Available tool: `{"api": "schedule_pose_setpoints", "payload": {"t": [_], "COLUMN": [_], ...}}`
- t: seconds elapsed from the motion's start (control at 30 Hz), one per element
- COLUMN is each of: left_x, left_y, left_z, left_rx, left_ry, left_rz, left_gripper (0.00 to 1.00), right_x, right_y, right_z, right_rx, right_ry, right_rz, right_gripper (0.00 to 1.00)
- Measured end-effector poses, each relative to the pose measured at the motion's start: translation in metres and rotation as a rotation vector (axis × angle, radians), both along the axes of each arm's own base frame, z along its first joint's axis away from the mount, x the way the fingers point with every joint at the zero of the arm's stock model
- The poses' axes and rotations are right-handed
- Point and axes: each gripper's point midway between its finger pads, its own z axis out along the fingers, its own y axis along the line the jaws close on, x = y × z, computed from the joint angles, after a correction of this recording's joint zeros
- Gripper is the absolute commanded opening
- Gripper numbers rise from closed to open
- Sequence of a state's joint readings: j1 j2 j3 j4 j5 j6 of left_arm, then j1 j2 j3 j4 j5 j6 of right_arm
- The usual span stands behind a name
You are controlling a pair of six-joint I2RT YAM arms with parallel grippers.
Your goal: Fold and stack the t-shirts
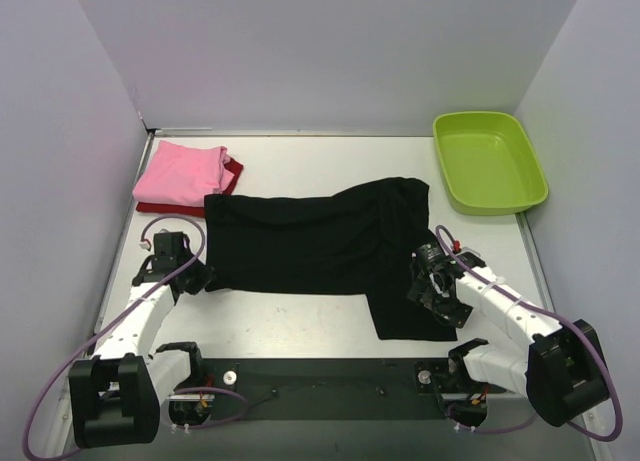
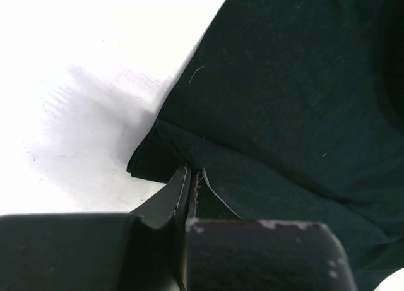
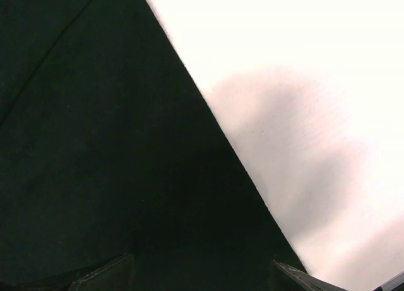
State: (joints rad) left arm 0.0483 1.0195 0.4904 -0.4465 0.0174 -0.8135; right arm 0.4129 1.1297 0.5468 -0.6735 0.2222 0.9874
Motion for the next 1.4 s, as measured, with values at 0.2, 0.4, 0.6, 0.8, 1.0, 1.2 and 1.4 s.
{"api": "schedule_pose_setpoints", "payload": {"t": [0.2, 0.4, 0.6, 0.8, 1.0, 1.2, 1.4], "left_x": [0.003, 0.004, 0.005, 0.008, 0.021, 0.024, 0.025], "left_y": [0.004, 0.004, 0.014, 0.032, 0.046, 0.05, 0.05], "left_z": [0.002, 0.002, 0.003, 0.008, 0.022, 0.025, 0.025], "left_rx": [-0.013, -0.019, -0.029, -0.049, -0.054, -0.065, -0.065], "left_ry": [-0.011, -0.018, -0.019, -0.032, -0.067, -0.07, -0.072], "left_rz": [0.014, 0.015, 0.058, 0.134, 0.171, 0.182, 0.178], "left_gripper": [0.0, 0.0, 0.0, 0.0, 0.0, 0.0, 0.0], "right_x": [-0.002, -0.006, -0.008, -0.003, -0.005, -0.016, -0.035], "right_y": [0.003, 0.006, 0.012, 0.025, 0.046, 0.066, 0.068], "right_z": [-0.001, -0.005, -0.005, 0.001, -0.002, -0.005, -0.007], "right_rx": [0.016, 0.016, 0.031, 0.043, 0.043, 0.069, 0.108], "right_ry": [0.012, 0.045, 0.052, 0.038, 0.064, 0.065, 0.046], "right_rz": [0.007, 0.03, 0.053, 0.108, 0.189, 0.268, 0.3], "right_gripper": [0.81, 0.78, 0.88, 0.92, 0.91, 0.89, 0.88]}}
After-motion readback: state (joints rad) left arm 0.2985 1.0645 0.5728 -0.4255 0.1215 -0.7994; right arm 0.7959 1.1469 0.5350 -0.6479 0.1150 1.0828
